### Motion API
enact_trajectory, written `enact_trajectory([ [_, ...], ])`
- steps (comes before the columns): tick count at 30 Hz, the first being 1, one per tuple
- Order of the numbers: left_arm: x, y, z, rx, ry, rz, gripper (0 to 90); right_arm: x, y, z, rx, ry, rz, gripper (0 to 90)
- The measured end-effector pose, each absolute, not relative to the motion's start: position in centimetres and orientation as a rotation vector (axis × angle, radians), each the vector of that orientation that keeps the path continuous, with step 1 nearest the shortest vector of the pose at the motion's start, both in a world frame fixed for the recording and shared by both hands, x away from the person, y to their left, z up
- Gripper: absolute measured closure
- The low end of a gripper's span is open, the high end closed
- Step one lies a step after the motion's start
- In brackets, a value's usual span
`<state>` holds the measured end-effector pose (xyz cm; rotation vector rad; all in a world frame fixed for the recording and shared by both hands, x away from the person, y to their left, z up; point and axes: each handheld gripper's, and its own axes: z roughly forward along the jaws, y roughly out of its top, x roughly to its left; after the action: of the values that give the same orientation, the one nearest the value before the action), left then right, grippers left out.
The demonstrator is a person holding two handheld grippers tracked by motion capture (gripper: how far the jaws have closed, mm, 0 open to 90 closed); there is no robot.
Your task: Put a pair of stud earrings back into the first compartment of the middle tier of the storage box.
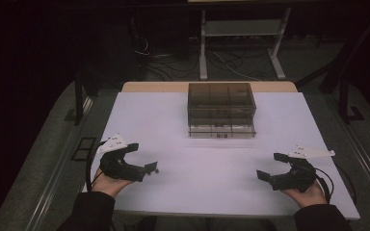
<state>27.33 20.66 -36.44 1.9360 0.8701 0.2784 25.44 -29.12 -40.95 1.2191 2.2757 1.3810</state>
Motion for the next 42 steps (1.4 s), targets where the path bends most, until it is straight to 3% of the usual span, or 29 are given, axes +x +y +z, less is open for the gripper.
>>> enact_trajectory([
  [24, 29.1, 22.4, -39.6, 2.092, 0.997, 0.246, 4.8, 25.5, -28.9, -41.1, 1.207, 2.289, 1.361, 0.4],
  [35, 29.3, 21.9, -41.1, 2.142, 1.016, 0.215, 16.5, 25.5, -28.8, -41.2, 1.204, 2.292, 1.353, 0.4],
  [42, 29.2, 21.6, -41.5, 2.165, 0.996, 0.208, 31.5, 25.5, -28.8, -41.2, 1.202, 2.285, 1.351, 0.4],
])
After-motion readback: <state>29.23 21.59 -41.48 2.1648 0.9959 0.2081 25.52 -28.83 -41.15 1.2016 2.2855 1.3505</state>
